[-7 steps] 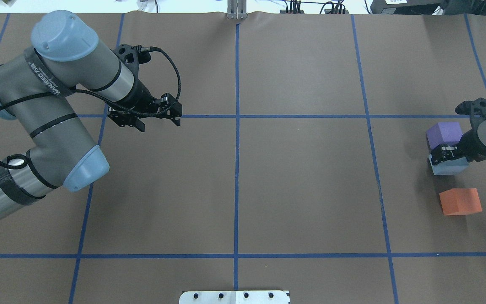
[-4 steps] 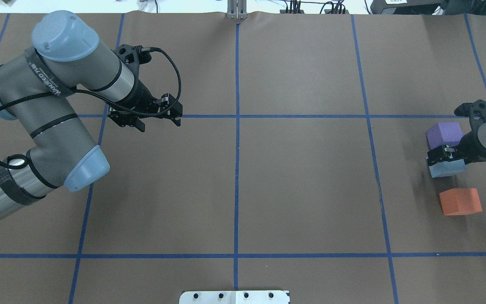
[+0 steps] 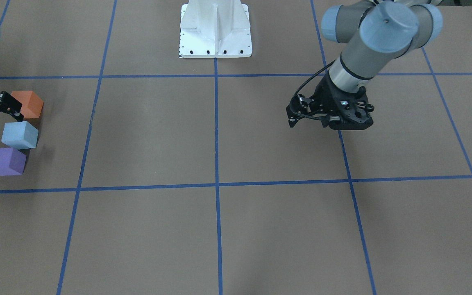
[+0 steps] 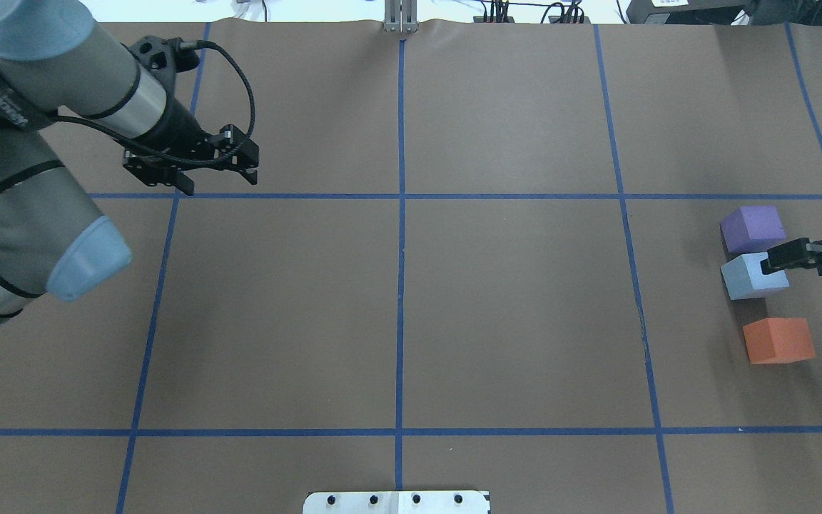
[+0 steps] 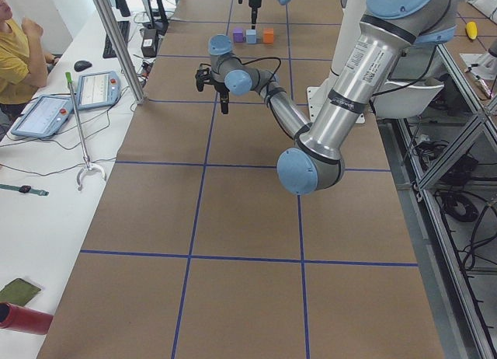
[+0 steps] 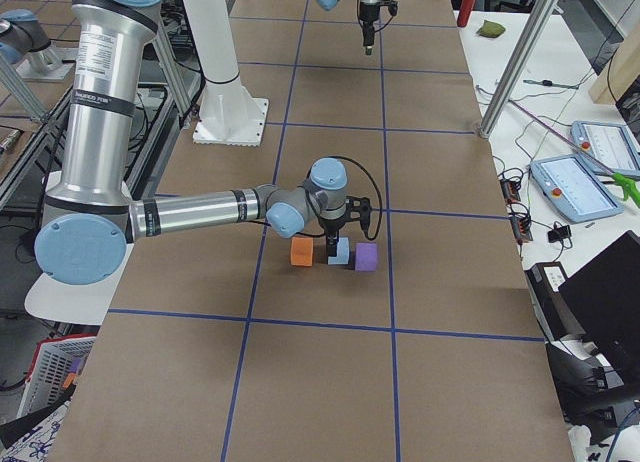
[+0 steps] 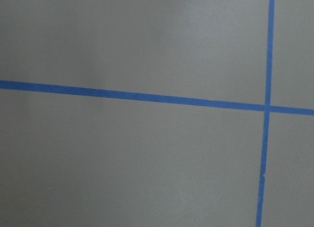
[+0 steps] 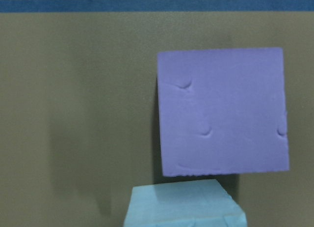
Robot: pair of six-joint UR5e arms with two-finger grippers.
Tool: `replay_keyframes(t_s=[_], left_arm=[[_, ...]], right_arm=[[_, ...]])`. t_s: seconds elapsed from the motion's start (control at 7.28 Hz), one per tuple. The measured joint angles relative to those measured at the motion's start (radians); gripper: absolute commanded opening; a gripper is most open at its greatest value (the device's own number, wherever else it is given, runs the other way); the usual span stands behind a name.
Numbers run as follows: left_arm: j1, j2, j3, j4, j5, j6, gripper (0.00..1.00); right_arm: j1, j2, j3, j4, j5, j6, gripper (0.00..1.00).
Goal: Place blue block between orange and purple blocks
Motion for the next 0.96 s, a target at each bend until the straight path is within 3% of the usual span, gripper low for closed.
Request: replay_keyframes(t_s=[0.14,0.41,0.69,0.96], left_arm=[[-0.048,0.1,-0.062,0.035,-0.002,0.141,0.99],[-0.22,0.309,-0.104,0.052,-0.038,0.509,0.99],[-0.485,0.398,0.062,0.052,-0.163,0.976,0.99],[-0.628,0.401,0.232,0.051,-0.193,1.254,0.99]], right_arm=[[0.096,-0.006,0.005,-0.034,0.046,-0.09,1.0],[0.287,0.04,0.008,-0.239,0.108,-0.365,1.0],[0.428,0.136,0.006,-0.502,0.134,-0.619,1.0],[0.469,0.166,0.007,-0.593,0.133,-0.712,1.0]])
